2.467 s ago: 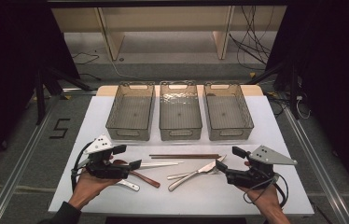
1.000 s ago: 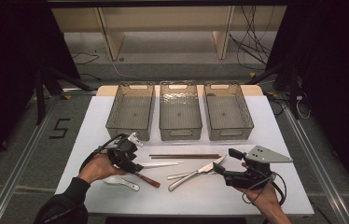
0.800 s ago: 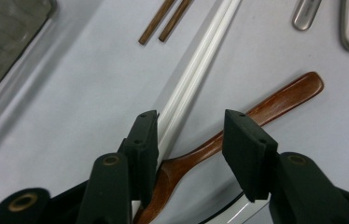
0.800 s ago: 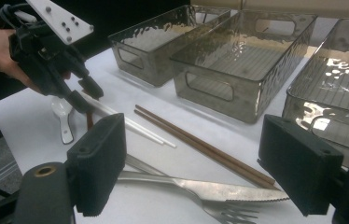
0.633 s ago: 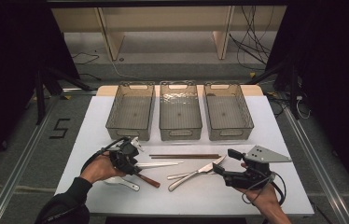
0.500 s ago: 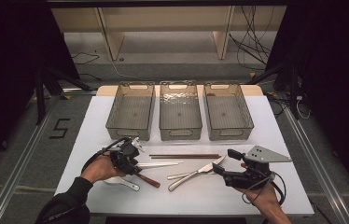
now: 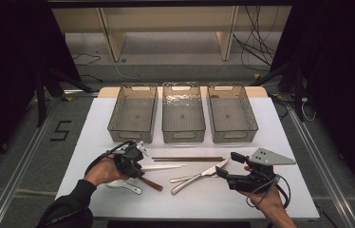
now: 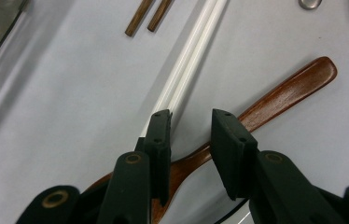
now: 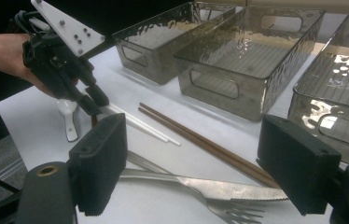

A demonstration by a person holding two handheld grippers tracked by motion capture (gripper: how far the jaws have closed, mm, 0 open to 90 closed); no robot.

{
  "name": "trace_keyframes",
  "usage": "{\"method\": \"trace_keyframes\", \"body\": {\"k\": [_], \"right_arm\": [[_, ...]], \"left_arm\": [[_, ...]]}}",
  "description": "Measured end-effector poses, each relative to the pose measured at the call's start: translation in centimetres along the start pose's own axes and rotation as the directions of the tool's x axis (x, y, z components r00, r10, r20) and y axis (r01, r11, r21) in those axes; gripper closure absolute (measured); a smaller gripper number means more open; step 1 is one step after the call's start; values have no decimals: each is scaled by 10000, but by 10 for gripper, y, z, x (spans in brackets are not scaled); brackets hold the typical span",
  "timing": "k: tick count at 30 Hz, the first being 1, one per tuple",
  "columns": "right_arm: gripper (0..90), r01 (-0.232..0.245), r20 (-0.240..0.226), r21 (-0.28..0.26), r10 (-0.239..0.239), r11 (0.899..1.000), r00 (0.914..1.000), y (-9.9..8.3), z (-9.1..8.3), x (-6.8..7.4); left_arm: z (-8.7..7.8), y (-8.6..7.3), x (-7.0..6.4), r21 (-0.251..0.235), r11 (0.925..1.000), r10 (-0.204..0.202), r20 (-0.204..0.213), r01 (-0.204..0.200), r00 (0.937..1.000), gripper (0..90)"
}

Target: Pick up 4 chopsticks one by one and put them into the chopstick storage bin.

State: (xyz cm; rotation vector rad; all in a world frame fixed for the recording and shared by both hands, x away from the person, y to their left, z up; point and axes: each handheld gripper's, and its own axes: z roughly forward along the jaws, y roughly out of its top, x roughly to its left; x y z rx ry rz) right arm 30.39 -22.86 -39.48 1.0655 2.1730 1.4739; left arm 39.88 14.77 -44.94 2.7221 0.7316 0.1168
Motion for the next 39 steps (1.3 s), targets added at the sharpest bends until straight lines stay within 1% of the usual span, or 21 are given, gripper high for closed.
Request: {"method": "trace_keyframes", "body": {"k": [5, 7, 11, 14, 16, 18, 20, 23, 24, 26, 31, 33, 39], "right_arm": [[253, 0, -47, 55, 1, 10000, 10000, 0, 0, 1], [253, 1, -75, 71, -1, 10000, 10000, 0, 0, 1], [255, -13, -112, 92, 14, 10000, 9999, 0, 1, 1], [256, -9, -129, 90, 10, 10000, 9999, 0, 1, 1], [256, -1, -137, 114, 3, 9999, 9999, 0, 1, 1], [256, 33, -150, 115, -32, 9999, 9999, 0, 1, 1], [256, 32, -167, 127, -30, 9999, 9999, 0, 1, 1], [256, 28, -207, 145, -25, 9999, 9998, 0, 2, 1], [256, 21, -211, 156, -18, 9999, 9998, 0, 2, 1], [256, 13, -217, 143, -10, 9999, 9998, 0, 2, 1], [256, 5, -233, 142, -2, 9999, 9997, 0, 2, 1], [256, 1, -243, 145, 2, 9999, 9997, 0, 2, 1], [256, 13, -253, 184, -8, 9998, 9997, 0, 2, 1]], "left_arm": [[-1, 1, 1, -71, 9999, 70, -55, -70, 10000, 658], [0, 1, 1, -10, 10000, 33, -5, -33, 10000, 651], [0, 1, 2, 149, 9998, 132, -105, -130, 9999, 638], [1, 1, 2, 134, 9998, 150, -85, -149, 9999, 633], [-1, 1, 2, 74, 9998, 160, -88, -160, 9998, 625], [-3, 1, 2, -142, 9998, 99, -164, -101, 9998, 614], [-4, 1, 3, -145, 9998, 110, -154, -112, 9998, 606], [-2, 1, 6, 91, 9999, 77, -176, -75, 9998, 602], [0, 0, 6, 127, 9999, 9, -147, -7, 9999, 603], [1, 0, 6, 244, 9997, 99, -124, -96, 9999, 607], [2, 0, 6, 235, 9996, 137, -119, -134, 9998, 618], [3, 0, 6, 244, 9997, 51, -104, -48, 9999, 632], [4, 2, 5, 537, 9978, 405, -142, -397, 9991, 667]]}}
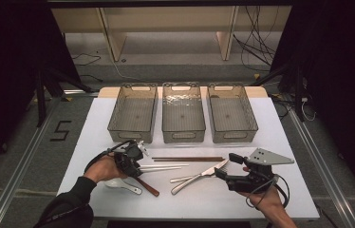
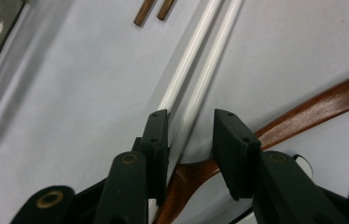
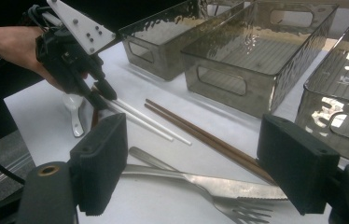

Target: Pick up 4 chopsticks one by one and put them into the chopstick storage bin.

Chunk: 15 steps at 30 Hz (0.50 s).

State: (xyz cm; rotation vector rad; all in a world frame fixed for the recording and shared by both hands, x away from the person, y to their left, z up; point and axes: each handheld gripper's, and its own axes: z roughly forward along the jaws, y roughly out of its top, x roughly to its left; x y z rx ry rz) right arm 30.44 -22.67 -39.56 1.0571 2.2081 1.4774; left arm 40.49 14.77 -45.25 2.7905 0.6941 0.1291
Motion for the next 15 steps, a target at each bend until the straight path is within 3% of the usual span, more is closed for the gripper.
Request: {"method": "trace_keyframes", "body": {"k": [7, 15], "right_arm": [[256, 10, -22, 57, -10, 10000, 10000, 0, 0, 0], [256, 31, -42, 80, -30, 10000, 10000, 0, 1, 0]], "left_arm": [[3, 4, -2, 331, 9984, 464, -24, -463, 9989, 715], [5, 8, -3, 728, 9882, 1359, -67, -1351, 9907, 746]]}}
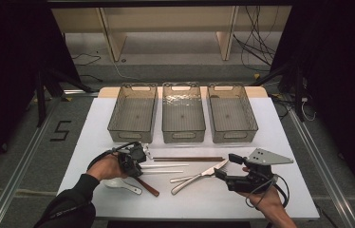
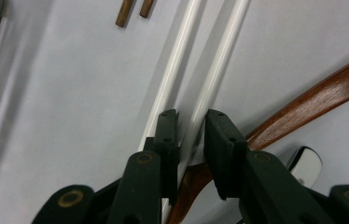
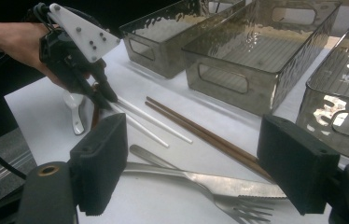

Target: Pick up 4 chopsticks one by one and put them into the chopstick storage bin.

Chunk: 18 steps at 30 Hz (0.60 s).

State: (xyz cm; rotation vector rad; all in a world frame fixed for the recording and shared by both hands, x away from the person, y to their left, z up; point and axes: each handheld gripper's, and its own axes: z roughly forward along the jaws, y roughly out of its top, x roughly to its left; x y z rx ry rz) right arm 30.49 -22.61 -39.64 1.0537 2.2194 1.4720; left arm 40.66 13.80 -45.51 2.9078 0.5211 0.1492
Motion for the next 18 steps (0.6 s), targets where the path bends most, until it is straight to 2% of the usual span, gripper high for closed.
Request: {"method": "trace_keyframes", "body": {"k": [5, 18], "right_arm": [[256, 2, 6, 22, -2, 10000, 10000, 0, 0, 0], [256, 33, 22, 69, -33, 10000, 10000, 0, 0, -1]], "left_arm": [[0, 2, -2, 27, 9984, 559, -106, -558, 9984, 770], [1, 4, -2, -27, 9904, 1378, -160, -1379, 9903, 815]]}}
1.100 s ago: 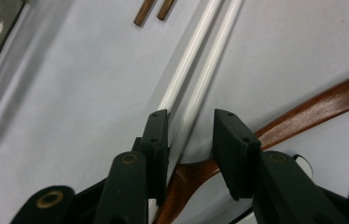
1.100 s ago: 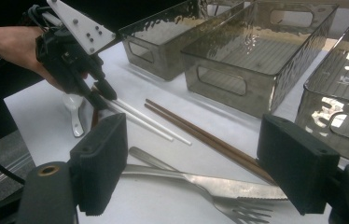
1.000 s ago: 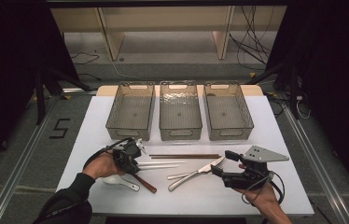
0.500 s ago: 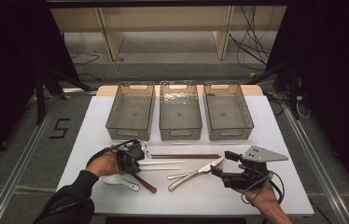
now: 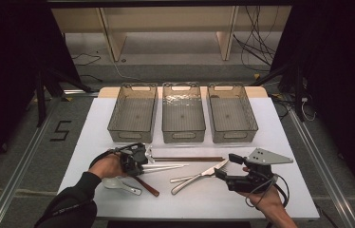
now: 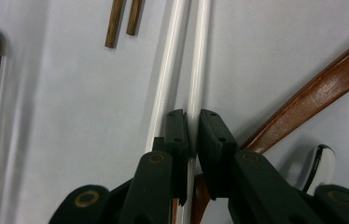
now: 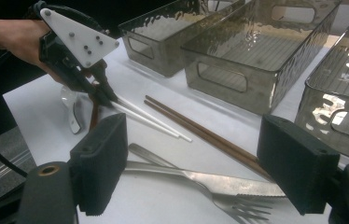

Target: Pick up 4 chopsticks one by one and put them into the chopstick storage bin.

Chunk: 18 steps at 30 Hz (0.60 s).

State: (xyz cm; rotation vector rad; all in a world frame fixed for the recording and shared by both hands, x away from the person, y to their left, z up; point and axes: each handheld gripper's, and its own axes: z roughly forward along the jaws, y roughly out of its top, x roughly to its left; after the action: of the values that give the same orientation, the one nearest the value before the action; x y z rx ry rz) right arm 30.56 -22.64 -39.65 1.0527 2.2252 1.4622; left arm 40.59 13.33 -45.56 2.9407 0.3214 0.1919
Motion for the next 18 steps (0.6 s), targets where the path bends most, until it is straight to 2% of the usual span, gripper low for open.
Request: {"method": "trace_keyframes", "body": {"k": [11, 14, 18], "right_arm": [[261, -22, -36, 24, 22, 10000, 10000, 0, 0, 0], [261, -17, -40, 16, 17, 10000, 10000, 0, 0, 0], [260, -14, -59, 3, 14, 10000, 10000, 0, 0, 0]], "left_arm": [[0, 1, -1, -77, 9995, 299, -29, -299, 9995, 832], [-2, 1, -1, -146, 9993, 356, -145, -358, 9993, 834], [-5, 2, -2, -150, 9978, 644, -268, -648, 9976, 835]]}}
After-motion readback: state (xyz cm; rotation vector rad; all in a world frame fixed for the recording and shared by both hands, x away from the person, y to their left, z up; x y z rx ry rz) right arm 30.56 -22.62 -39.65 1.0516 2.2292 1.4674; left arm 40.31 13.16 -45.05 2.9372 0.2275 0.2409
